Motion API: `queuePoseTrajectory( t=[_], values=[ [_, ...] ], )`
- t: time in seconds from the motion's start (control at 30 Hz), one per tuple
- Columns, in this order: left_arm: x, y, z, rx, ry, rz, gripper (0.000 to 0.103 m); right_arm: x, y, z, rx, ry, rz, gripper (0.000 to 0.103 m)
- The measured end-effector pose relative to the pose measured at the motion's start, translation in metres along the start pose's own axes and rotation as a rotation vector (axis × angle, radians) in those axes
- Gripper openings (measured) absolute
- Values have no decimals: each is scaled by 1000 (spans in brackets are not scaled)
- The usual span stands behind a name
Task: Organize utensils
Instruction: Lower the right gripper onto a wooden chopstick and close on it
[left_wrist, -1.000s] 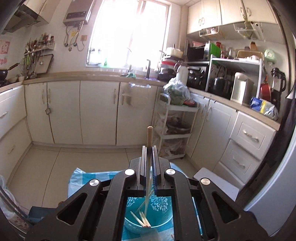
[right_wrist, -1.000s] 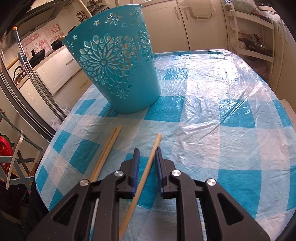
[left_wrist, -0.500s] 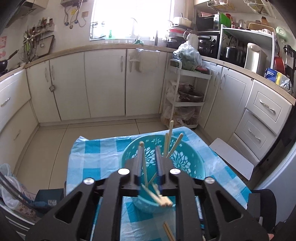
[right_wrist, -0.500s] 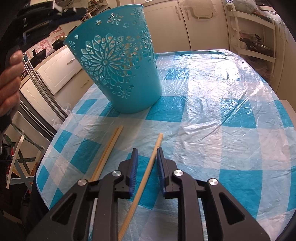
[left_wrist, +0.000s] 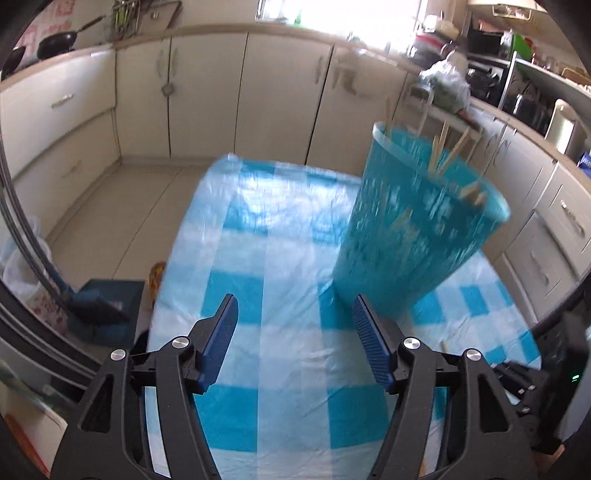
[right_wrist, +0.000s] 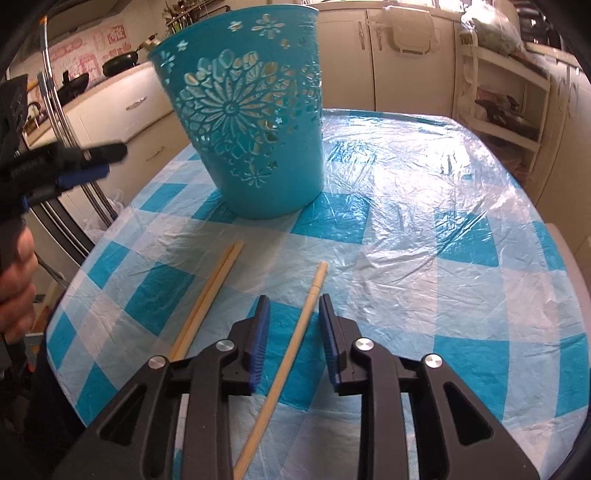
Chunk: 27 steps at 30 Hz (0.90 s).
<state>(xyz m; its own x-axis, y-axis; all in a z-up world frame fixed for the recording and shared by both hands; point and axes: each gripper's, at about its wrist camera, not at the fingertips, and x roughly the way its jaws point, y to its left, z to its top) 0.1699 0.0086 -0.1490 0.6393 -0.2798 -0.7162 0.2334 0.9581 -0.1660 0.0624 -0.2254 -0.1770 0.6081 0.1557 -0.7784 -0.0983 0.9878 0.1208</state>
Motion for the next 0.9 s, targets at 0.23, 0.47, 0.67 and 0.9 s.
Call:
queuePoseTrajectory(
  t=[0.23, 0.47, 0.67, 0.9],
  values=[
    [29, -16, -25, 27, 67, 18, 71, -3, 6, -6, -30, -6, -84, 18],
    [34, -22, -34, 47, 76, 40, 79, -6, -4, -5, -29, 11, -58, 9],
    [35, -27, -36, 69, 81, 68, 79, -4, -1, -3, -36, 18, -58, 9],
    [35, -44, -40, 137, 82, 98, 80, -6, -2, -4, -25, 26, -16, 7]
  ],
)
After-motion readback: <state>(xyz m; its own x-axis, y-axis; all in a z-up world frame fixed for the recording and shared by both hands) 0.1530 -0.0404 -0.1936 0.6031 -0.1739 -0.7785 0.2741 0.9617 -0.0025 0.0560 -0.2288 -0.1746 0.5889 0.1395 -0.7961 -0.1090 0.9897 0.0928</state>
